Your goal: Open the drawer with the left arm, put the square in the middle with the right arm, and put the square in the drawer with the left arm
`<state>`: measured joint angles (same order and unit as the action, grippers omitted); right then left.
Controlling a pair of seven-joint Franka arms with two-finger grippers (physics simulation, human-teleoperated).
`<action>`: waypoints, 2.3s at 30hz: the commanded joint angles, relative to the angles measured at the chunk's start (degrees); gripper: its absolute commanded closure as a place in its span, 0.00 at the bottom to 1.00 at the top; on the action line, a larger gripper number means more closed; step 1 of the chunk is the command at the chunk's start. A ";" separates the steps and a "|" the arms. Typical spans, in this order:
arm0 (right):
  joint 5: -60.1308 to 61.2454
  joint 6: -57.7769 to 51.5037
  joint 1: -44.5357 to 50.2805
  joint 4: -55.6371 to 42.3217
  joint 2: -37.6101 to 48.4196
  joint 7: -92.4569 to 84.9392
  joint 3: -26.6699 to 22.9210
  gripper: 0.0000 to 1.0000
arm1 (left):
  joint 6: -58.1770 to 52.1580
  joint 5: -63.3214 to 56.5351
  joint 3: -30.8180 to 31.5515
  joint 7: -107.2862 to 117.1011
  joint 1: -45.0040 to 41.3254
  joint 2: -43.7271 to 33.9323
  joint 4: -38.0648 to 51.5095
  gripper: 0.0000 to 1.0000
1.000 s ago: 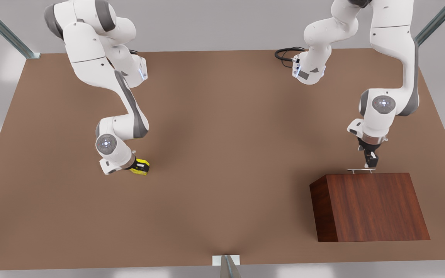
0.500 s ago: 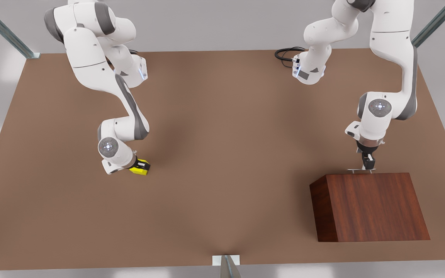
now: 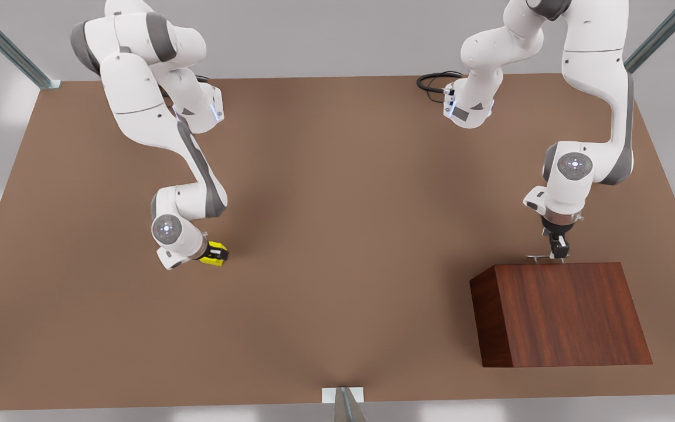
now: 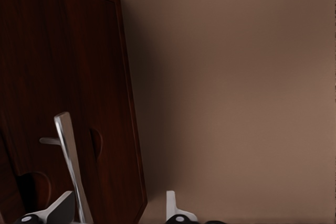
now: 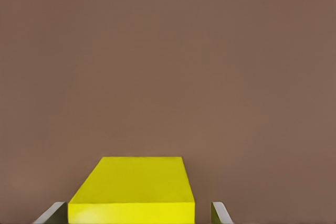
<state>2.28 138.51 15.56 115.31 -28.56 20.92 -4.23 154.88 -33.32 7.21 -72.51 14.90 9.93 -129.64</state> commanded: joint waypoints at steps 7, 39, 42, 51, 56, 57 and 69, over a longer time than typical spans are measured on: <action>0.00 -0.17 0.08 0.09 -0.01 0.00 0.01 0.00 | -0.28 -2.10 0.00 1.67 -0.05 -0.18 -0.18 0.18; 2.73 -7.55 25.92 -22.76 -8.71 56.24 9.15 0.45 | -0.63 -2.54 0.18 3.34 -0.31 -2.37 -3.43 0.26; 2.72 -6.23 27.15 -25.58 -12.05 63.54 9.24 0.45 | -0.72 -2.54 0.26 3.34 -0.31 -2.90 -4.04 0.26; 2.64 -4.30 28.47 -32.08 -19.08 63.46 9.15 0.45 | -0.72 -2.54 0.26 3.34 -0.40 -4.13 -5.89 0.26; 2.55 -4.30 28.47 -32.08 -19.08 63.28 9.15 0.00 | -0.72 -2.54 0.18 3.51 -0.40 -4.66 -6.68 0.26; 2.55 -4.30 28.47 -32.08 -19.08 63.28 9.24 0.00 | -0.72 -2.54 0.18 3.51 -0.40 -5.01 -7.12 0.26; 2.11 -20.03 26.80 -25.23 -3.44 51.34 9.15 0.00 | -0.72 -2.54 0.18 3.86 -0.49 -6.07 -8.53 0.26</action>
<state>4.32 116.47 41.69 90.16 -31.09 70.23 4.93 154.16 -35.86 7.40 -68.64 14.41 3.64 -138.31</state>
